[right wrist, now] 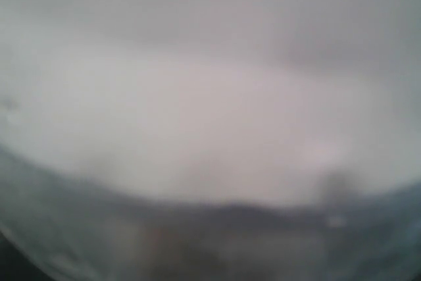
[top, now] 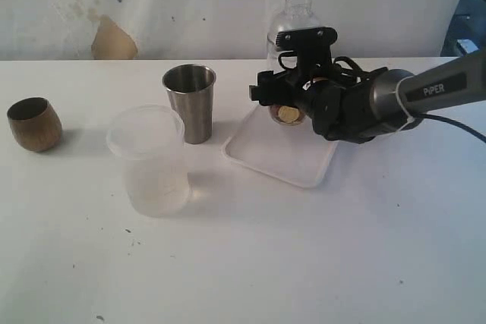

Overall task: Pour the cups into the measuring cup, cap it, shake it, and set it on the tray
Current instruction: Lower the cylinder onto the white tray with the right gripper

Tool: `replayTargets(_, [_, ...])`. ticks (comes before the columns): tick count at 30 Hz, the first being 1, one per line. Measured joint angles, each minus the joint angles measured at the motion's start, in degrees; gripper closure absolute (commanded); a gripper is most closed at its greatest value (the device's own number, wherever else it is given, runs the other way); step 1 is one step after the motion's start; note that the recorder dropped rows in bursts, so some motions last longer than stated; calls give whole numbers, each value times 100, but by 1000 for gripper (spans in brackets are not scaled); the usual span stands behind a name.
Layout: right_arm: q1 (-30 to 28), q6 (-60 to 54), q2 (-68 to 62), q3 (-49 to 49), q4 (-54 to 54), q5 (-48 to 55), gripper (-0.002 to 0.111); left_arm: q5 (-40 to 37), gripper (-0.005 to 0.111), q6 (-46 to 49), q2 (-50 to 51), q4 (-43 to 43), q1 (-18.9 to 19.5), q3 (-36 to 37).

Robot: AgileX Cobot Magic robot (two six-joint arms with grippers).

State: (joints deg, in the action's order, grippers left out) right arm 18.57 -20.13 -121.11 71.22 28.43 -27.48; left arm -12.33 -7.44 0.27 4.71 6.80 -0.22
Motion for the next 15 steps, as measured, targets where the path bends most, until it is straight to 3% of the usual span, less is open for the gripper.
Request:
replayTargets(12, [0,0,-13,0,0,153,28,0,106,0,0,0,0,0])
replayTargets(15, [0,0,-79,0,0,169,22,0,106,0,0,0,0,0])
